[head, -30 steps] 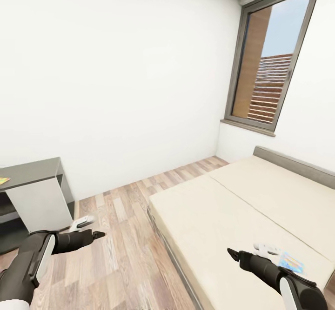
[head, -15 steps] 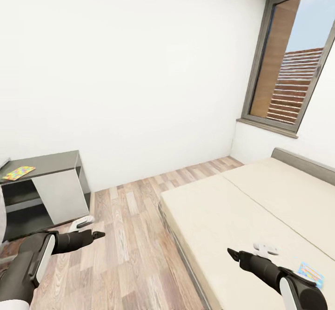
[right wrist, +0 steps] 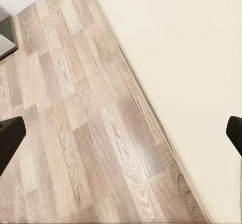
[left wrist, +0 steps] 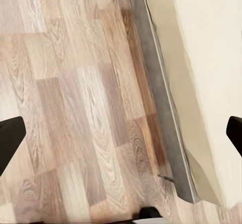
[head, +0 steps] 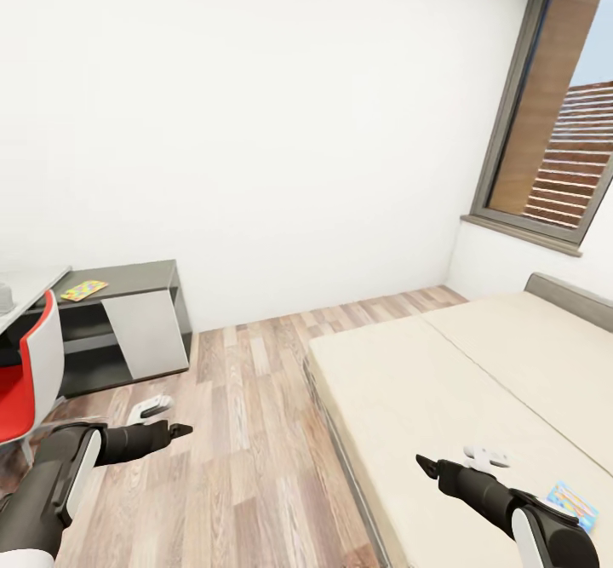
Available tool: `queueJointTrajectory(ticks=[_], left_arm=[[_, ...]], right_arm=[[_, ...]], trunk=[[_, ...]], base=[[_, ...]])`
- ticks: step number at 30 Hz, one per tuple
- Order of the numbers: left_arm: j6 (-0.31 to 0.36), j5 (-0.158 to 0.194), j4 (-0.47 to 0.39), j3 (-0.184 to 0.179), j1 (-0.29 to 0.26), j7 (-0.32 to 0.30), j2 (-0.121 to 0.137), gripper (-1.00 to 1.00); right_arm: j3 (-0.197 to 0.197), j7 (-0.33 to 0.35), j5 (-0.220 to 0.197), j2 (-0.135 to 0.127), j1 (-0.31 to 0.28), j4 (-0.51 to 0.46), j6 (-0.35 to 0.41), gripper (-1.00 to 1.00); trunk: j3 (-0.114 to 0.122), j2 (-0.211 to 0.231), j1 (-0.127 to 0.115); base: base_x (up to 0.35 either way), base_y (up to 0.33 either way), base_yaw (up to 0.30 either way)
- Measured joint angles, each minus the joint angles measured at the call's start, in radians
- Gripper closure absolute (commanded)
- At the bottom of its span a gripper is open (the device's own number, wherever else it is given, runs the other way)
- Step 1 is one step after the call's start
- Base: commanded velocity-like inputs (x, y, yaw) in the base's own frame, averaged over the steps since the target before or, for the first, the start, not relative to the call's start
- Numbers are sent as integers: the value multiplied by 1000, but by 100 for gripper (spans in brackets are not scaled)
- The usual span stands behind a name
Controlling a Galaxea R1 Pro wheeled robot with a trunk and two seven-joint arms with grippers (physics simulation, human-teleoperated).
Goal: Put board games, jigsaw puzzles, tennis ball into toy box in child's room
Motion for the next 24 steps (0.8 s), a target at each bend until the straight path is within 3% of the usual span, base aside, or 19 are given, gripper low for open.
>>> queueJointTrajectory(ticks=[8,15,24], left_arm=[[0,3,-1,3,0,-1,1,-100],[-1,4,-1,4,0,-1,1,-100],[-4,5,-2,1,0,-1,1,-100]], right_arm=[[0,0,0,0,0,0,0,-100],[2,0,0,0,0,0,0,-100],[3,0,1,0,0,0,0,-100]], trunk=[[-8,0,0],[-10,0,0],[-10,0,0]], base=[[-160,-171,188],[-24,-30,66],[0,-6,239]])
